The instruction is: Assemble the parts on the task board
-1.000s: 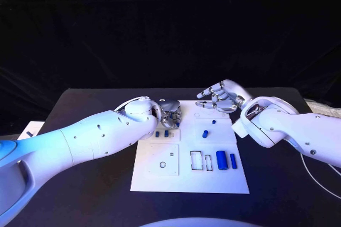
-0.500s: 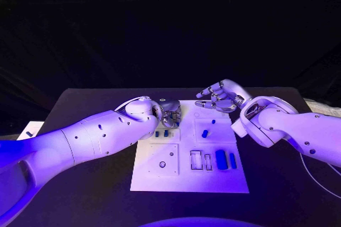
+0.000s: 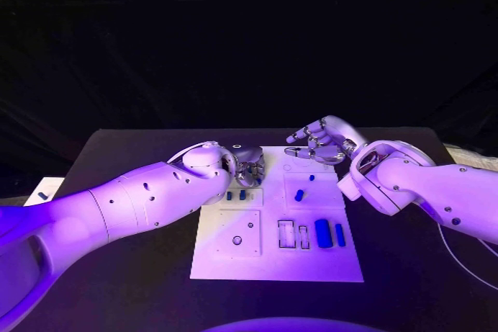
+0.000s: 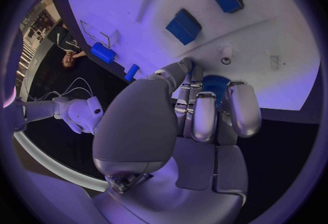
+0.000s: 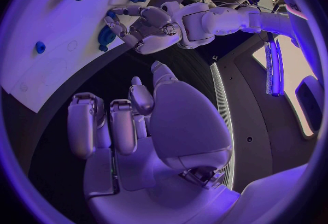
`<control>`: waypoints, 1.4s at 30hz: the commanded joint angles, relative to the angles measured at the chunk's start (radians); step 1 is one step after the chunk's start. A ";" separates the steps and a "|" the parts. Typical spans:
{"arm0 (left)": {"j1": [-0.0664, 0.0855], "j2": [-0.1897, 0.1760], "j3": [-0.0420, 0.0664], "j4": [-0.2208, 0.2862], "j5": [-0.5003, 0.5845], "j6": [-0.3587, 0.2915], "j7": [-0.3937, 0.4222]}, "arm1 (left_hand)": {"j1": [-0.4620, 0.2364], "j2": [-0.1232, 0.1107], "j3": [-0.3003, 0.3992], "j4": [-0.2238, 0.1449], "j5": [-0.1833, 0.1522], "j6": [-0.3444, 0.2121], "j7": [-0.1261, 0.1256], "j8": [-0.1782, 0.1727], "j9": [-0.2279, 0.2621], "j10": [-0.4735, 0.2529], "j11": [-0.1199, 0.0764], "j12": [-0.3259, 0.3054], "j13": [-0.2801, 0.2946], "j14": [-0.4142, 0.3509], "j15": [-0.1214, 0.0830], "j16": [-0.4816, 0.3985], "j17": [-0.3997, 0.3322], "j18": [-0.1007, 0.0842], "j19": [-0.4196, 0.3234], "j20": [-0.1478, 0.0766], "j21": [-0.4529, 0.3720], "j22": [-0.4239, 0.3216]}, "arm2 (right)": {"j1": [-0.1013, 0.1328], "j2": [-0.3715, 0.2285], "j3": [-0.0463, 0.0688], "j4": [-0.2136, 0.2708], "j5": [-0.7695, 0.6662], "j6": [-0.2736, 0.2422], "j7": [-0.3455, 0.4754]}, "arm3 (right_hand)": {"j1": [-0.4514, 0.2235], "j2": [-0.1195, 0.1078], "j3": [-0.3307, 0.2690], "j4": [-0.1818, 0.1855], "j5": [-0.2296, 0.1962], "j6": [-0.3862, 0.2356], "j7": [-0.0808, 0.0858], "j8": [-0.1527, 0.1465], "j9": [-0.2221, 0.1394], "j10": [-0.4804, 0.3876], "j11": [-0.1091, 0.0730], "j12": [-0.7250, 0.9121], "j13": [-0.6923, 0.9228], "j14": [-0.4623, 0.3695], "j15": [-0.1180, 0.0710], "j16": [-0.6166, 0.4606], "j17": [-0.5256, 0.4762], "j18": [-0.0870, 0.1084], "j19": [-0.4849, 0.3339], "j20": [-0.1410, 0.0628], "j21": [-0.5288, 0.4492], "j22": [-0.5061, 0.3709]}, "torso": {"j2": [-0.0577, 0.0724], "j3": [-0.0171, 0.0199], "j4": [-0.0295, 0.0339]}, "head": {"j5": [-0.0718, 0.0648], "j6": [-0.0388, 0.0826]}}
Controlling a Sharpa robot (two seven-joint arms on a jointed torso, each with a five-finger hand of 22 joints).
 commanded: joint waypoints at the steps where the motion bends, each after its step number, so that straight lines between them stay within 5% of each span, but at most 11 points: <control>1: -0.002 -0.005 0.002 0.002 0.029 -0.039 0.022 | -0.003 -0.001 0.010 0.000 0.000 0.008 0.000 0.001 0.000 0.008 -0.001 -0.006 -0.002 0.037 -0.008 -0.001 -0.002 -0.010 0.006 -0.004 0.007 0.006 | -0.001 0.001 0.000 0.001 -0.011 0.006 0.002 | 0.002 0.008 -0.001 -0.002 0.007 0.005 0.003 -0.002 0.001 -0.005 -0.003 -0.003 -0.002 0.077 -0.007 -0.004 0.142 0.006 -0.005 -0.002 -0.003 0.001 | 0.000 -0.0001 -0.0006 | -0.001 0.001; 6: -0.002 -0.022 0.006 0.020 0.052 -0.076 0.024 | -0.021 -0.010 0.024 -0.007 -0.001 0.008 0.004 -0.009 -0.007 0.012 0.002 -0.025 -0.006 0.036 -0.005 -0.001 -0.010 -0.012 0.007 -0.003 0.014 0.014 | -0.001 0.001 0.000 0.000 -0.011 0.006 0.002 | 0.002 0.008 -0.001 -0.002 0.007 0.005 0.003 -0.002 0.001 -0.005 -0.003 -0.003 -0.002 0.077 -0.007 -0.004 0.142 0.006 -0.005 -0.002 -0.003 0.001 | 0.000 -0.0004 0.0003 | -0.004 0.003; 17: 0.000 -0.117 0.046 0.122 0.148 -0.125 0.010 | -0.037 -0.017 0.027 -0.009 -0.003 0.010 0.006 -0.014 -0.010 0.016 0.005 -0.038 -0.009 0.036 -0.003 -0.002 -0.017 -0.013 0.007 -0.001 0.017 0.018 | -0.001 0.002 0.000 -0.009 -0.010 0.008 0.001 | 0.002 0.009 -0.001 -0.002 0.007 0.006 0.003 -0.001 0.001 -0.004 -0.003 -0.003 -0.002 0.077 -0.007 -0.005 0.142 0.006 -0.005 -0.002 -0.004 0.001 | -0.001 -0.0002 0.0032 | -0.002 0.009; 22: 0.003 -0.167 0.056 0.156 0.186 -0.108 -0.008 | -0.040 -0.019 0.027 -0.009 -0.003 0.011 0.006 -0.015 -0.011 0.017 0.004 -0.039 -0.009 0.036 -0.003 -0.002 -0.017 -0.013 0.007 -0.001 0.018 0.018 | -0.001 0.002 0.000 -0.011 -0.010 0.009 0.000 | 0.002 0.009 -0.001 -0.002 0.007 0.006 0.003 -0.001 0.001 -0.004 -0.003 -0.003 -0.002 0.077 -0.007 -0.005 0.142 0.006 -0.005 -0.002 -0.004 0.001 | -0.002 0.0006 0.0063 | -0.002 0.011; 30: 0.004 -0.202 0.057 0.161 0.203 -0.061 -0.024 | -0.043 -0.020 0.027 -0.009 -0.003 0.012 0.005 -0.016 -0.011 0.019 0.004 -0.041 -0.009 0.035 -0.003 -0.002 -0.018 -0.013 0.008 -0.001 0.020 0.020 | -0.002 0.002 0.000 -0.012 -0.009 0.010 -0.001 | 0.002 0.009 -0.001 -0.002 0.007 0.006 0.003 -0.001 0.001 -0.004 -0.003 -0.003 -0.002 0.077 -0.007 -0.005 0.142 0.006 -0.005 -0.002 -0.004 0.001 | -0.003 -0.0010 0.0094 | -0.004 0.008; 42: -0.003 -0.193 0.042 0.142 0.149 -0.042 -0.023 | -0.046 -0.021 0.027 -0.009 -0.003 0.012 0.004 -0.017 -0.012 0.020 0.004 -0.043 -0.010 0.035 -0.003 -0.002 -0.020 -0.013 0.008 -0.001 0.021 0.022 | -0.003 0.006 0.000 -0.013 -0.009 0.013 -0.001 | 0.002 0.009 -0.001 -0.002 0.007 0.006 0.003 -0.001 0.001 -0.004 -0.003 -0.003 -0.002 0.077 -0.007 -0.005 0.142 0.006 -0.005 -0.002 -0.004 0.001 | -0.003 0.0002 0.0084 | 0.002 0.006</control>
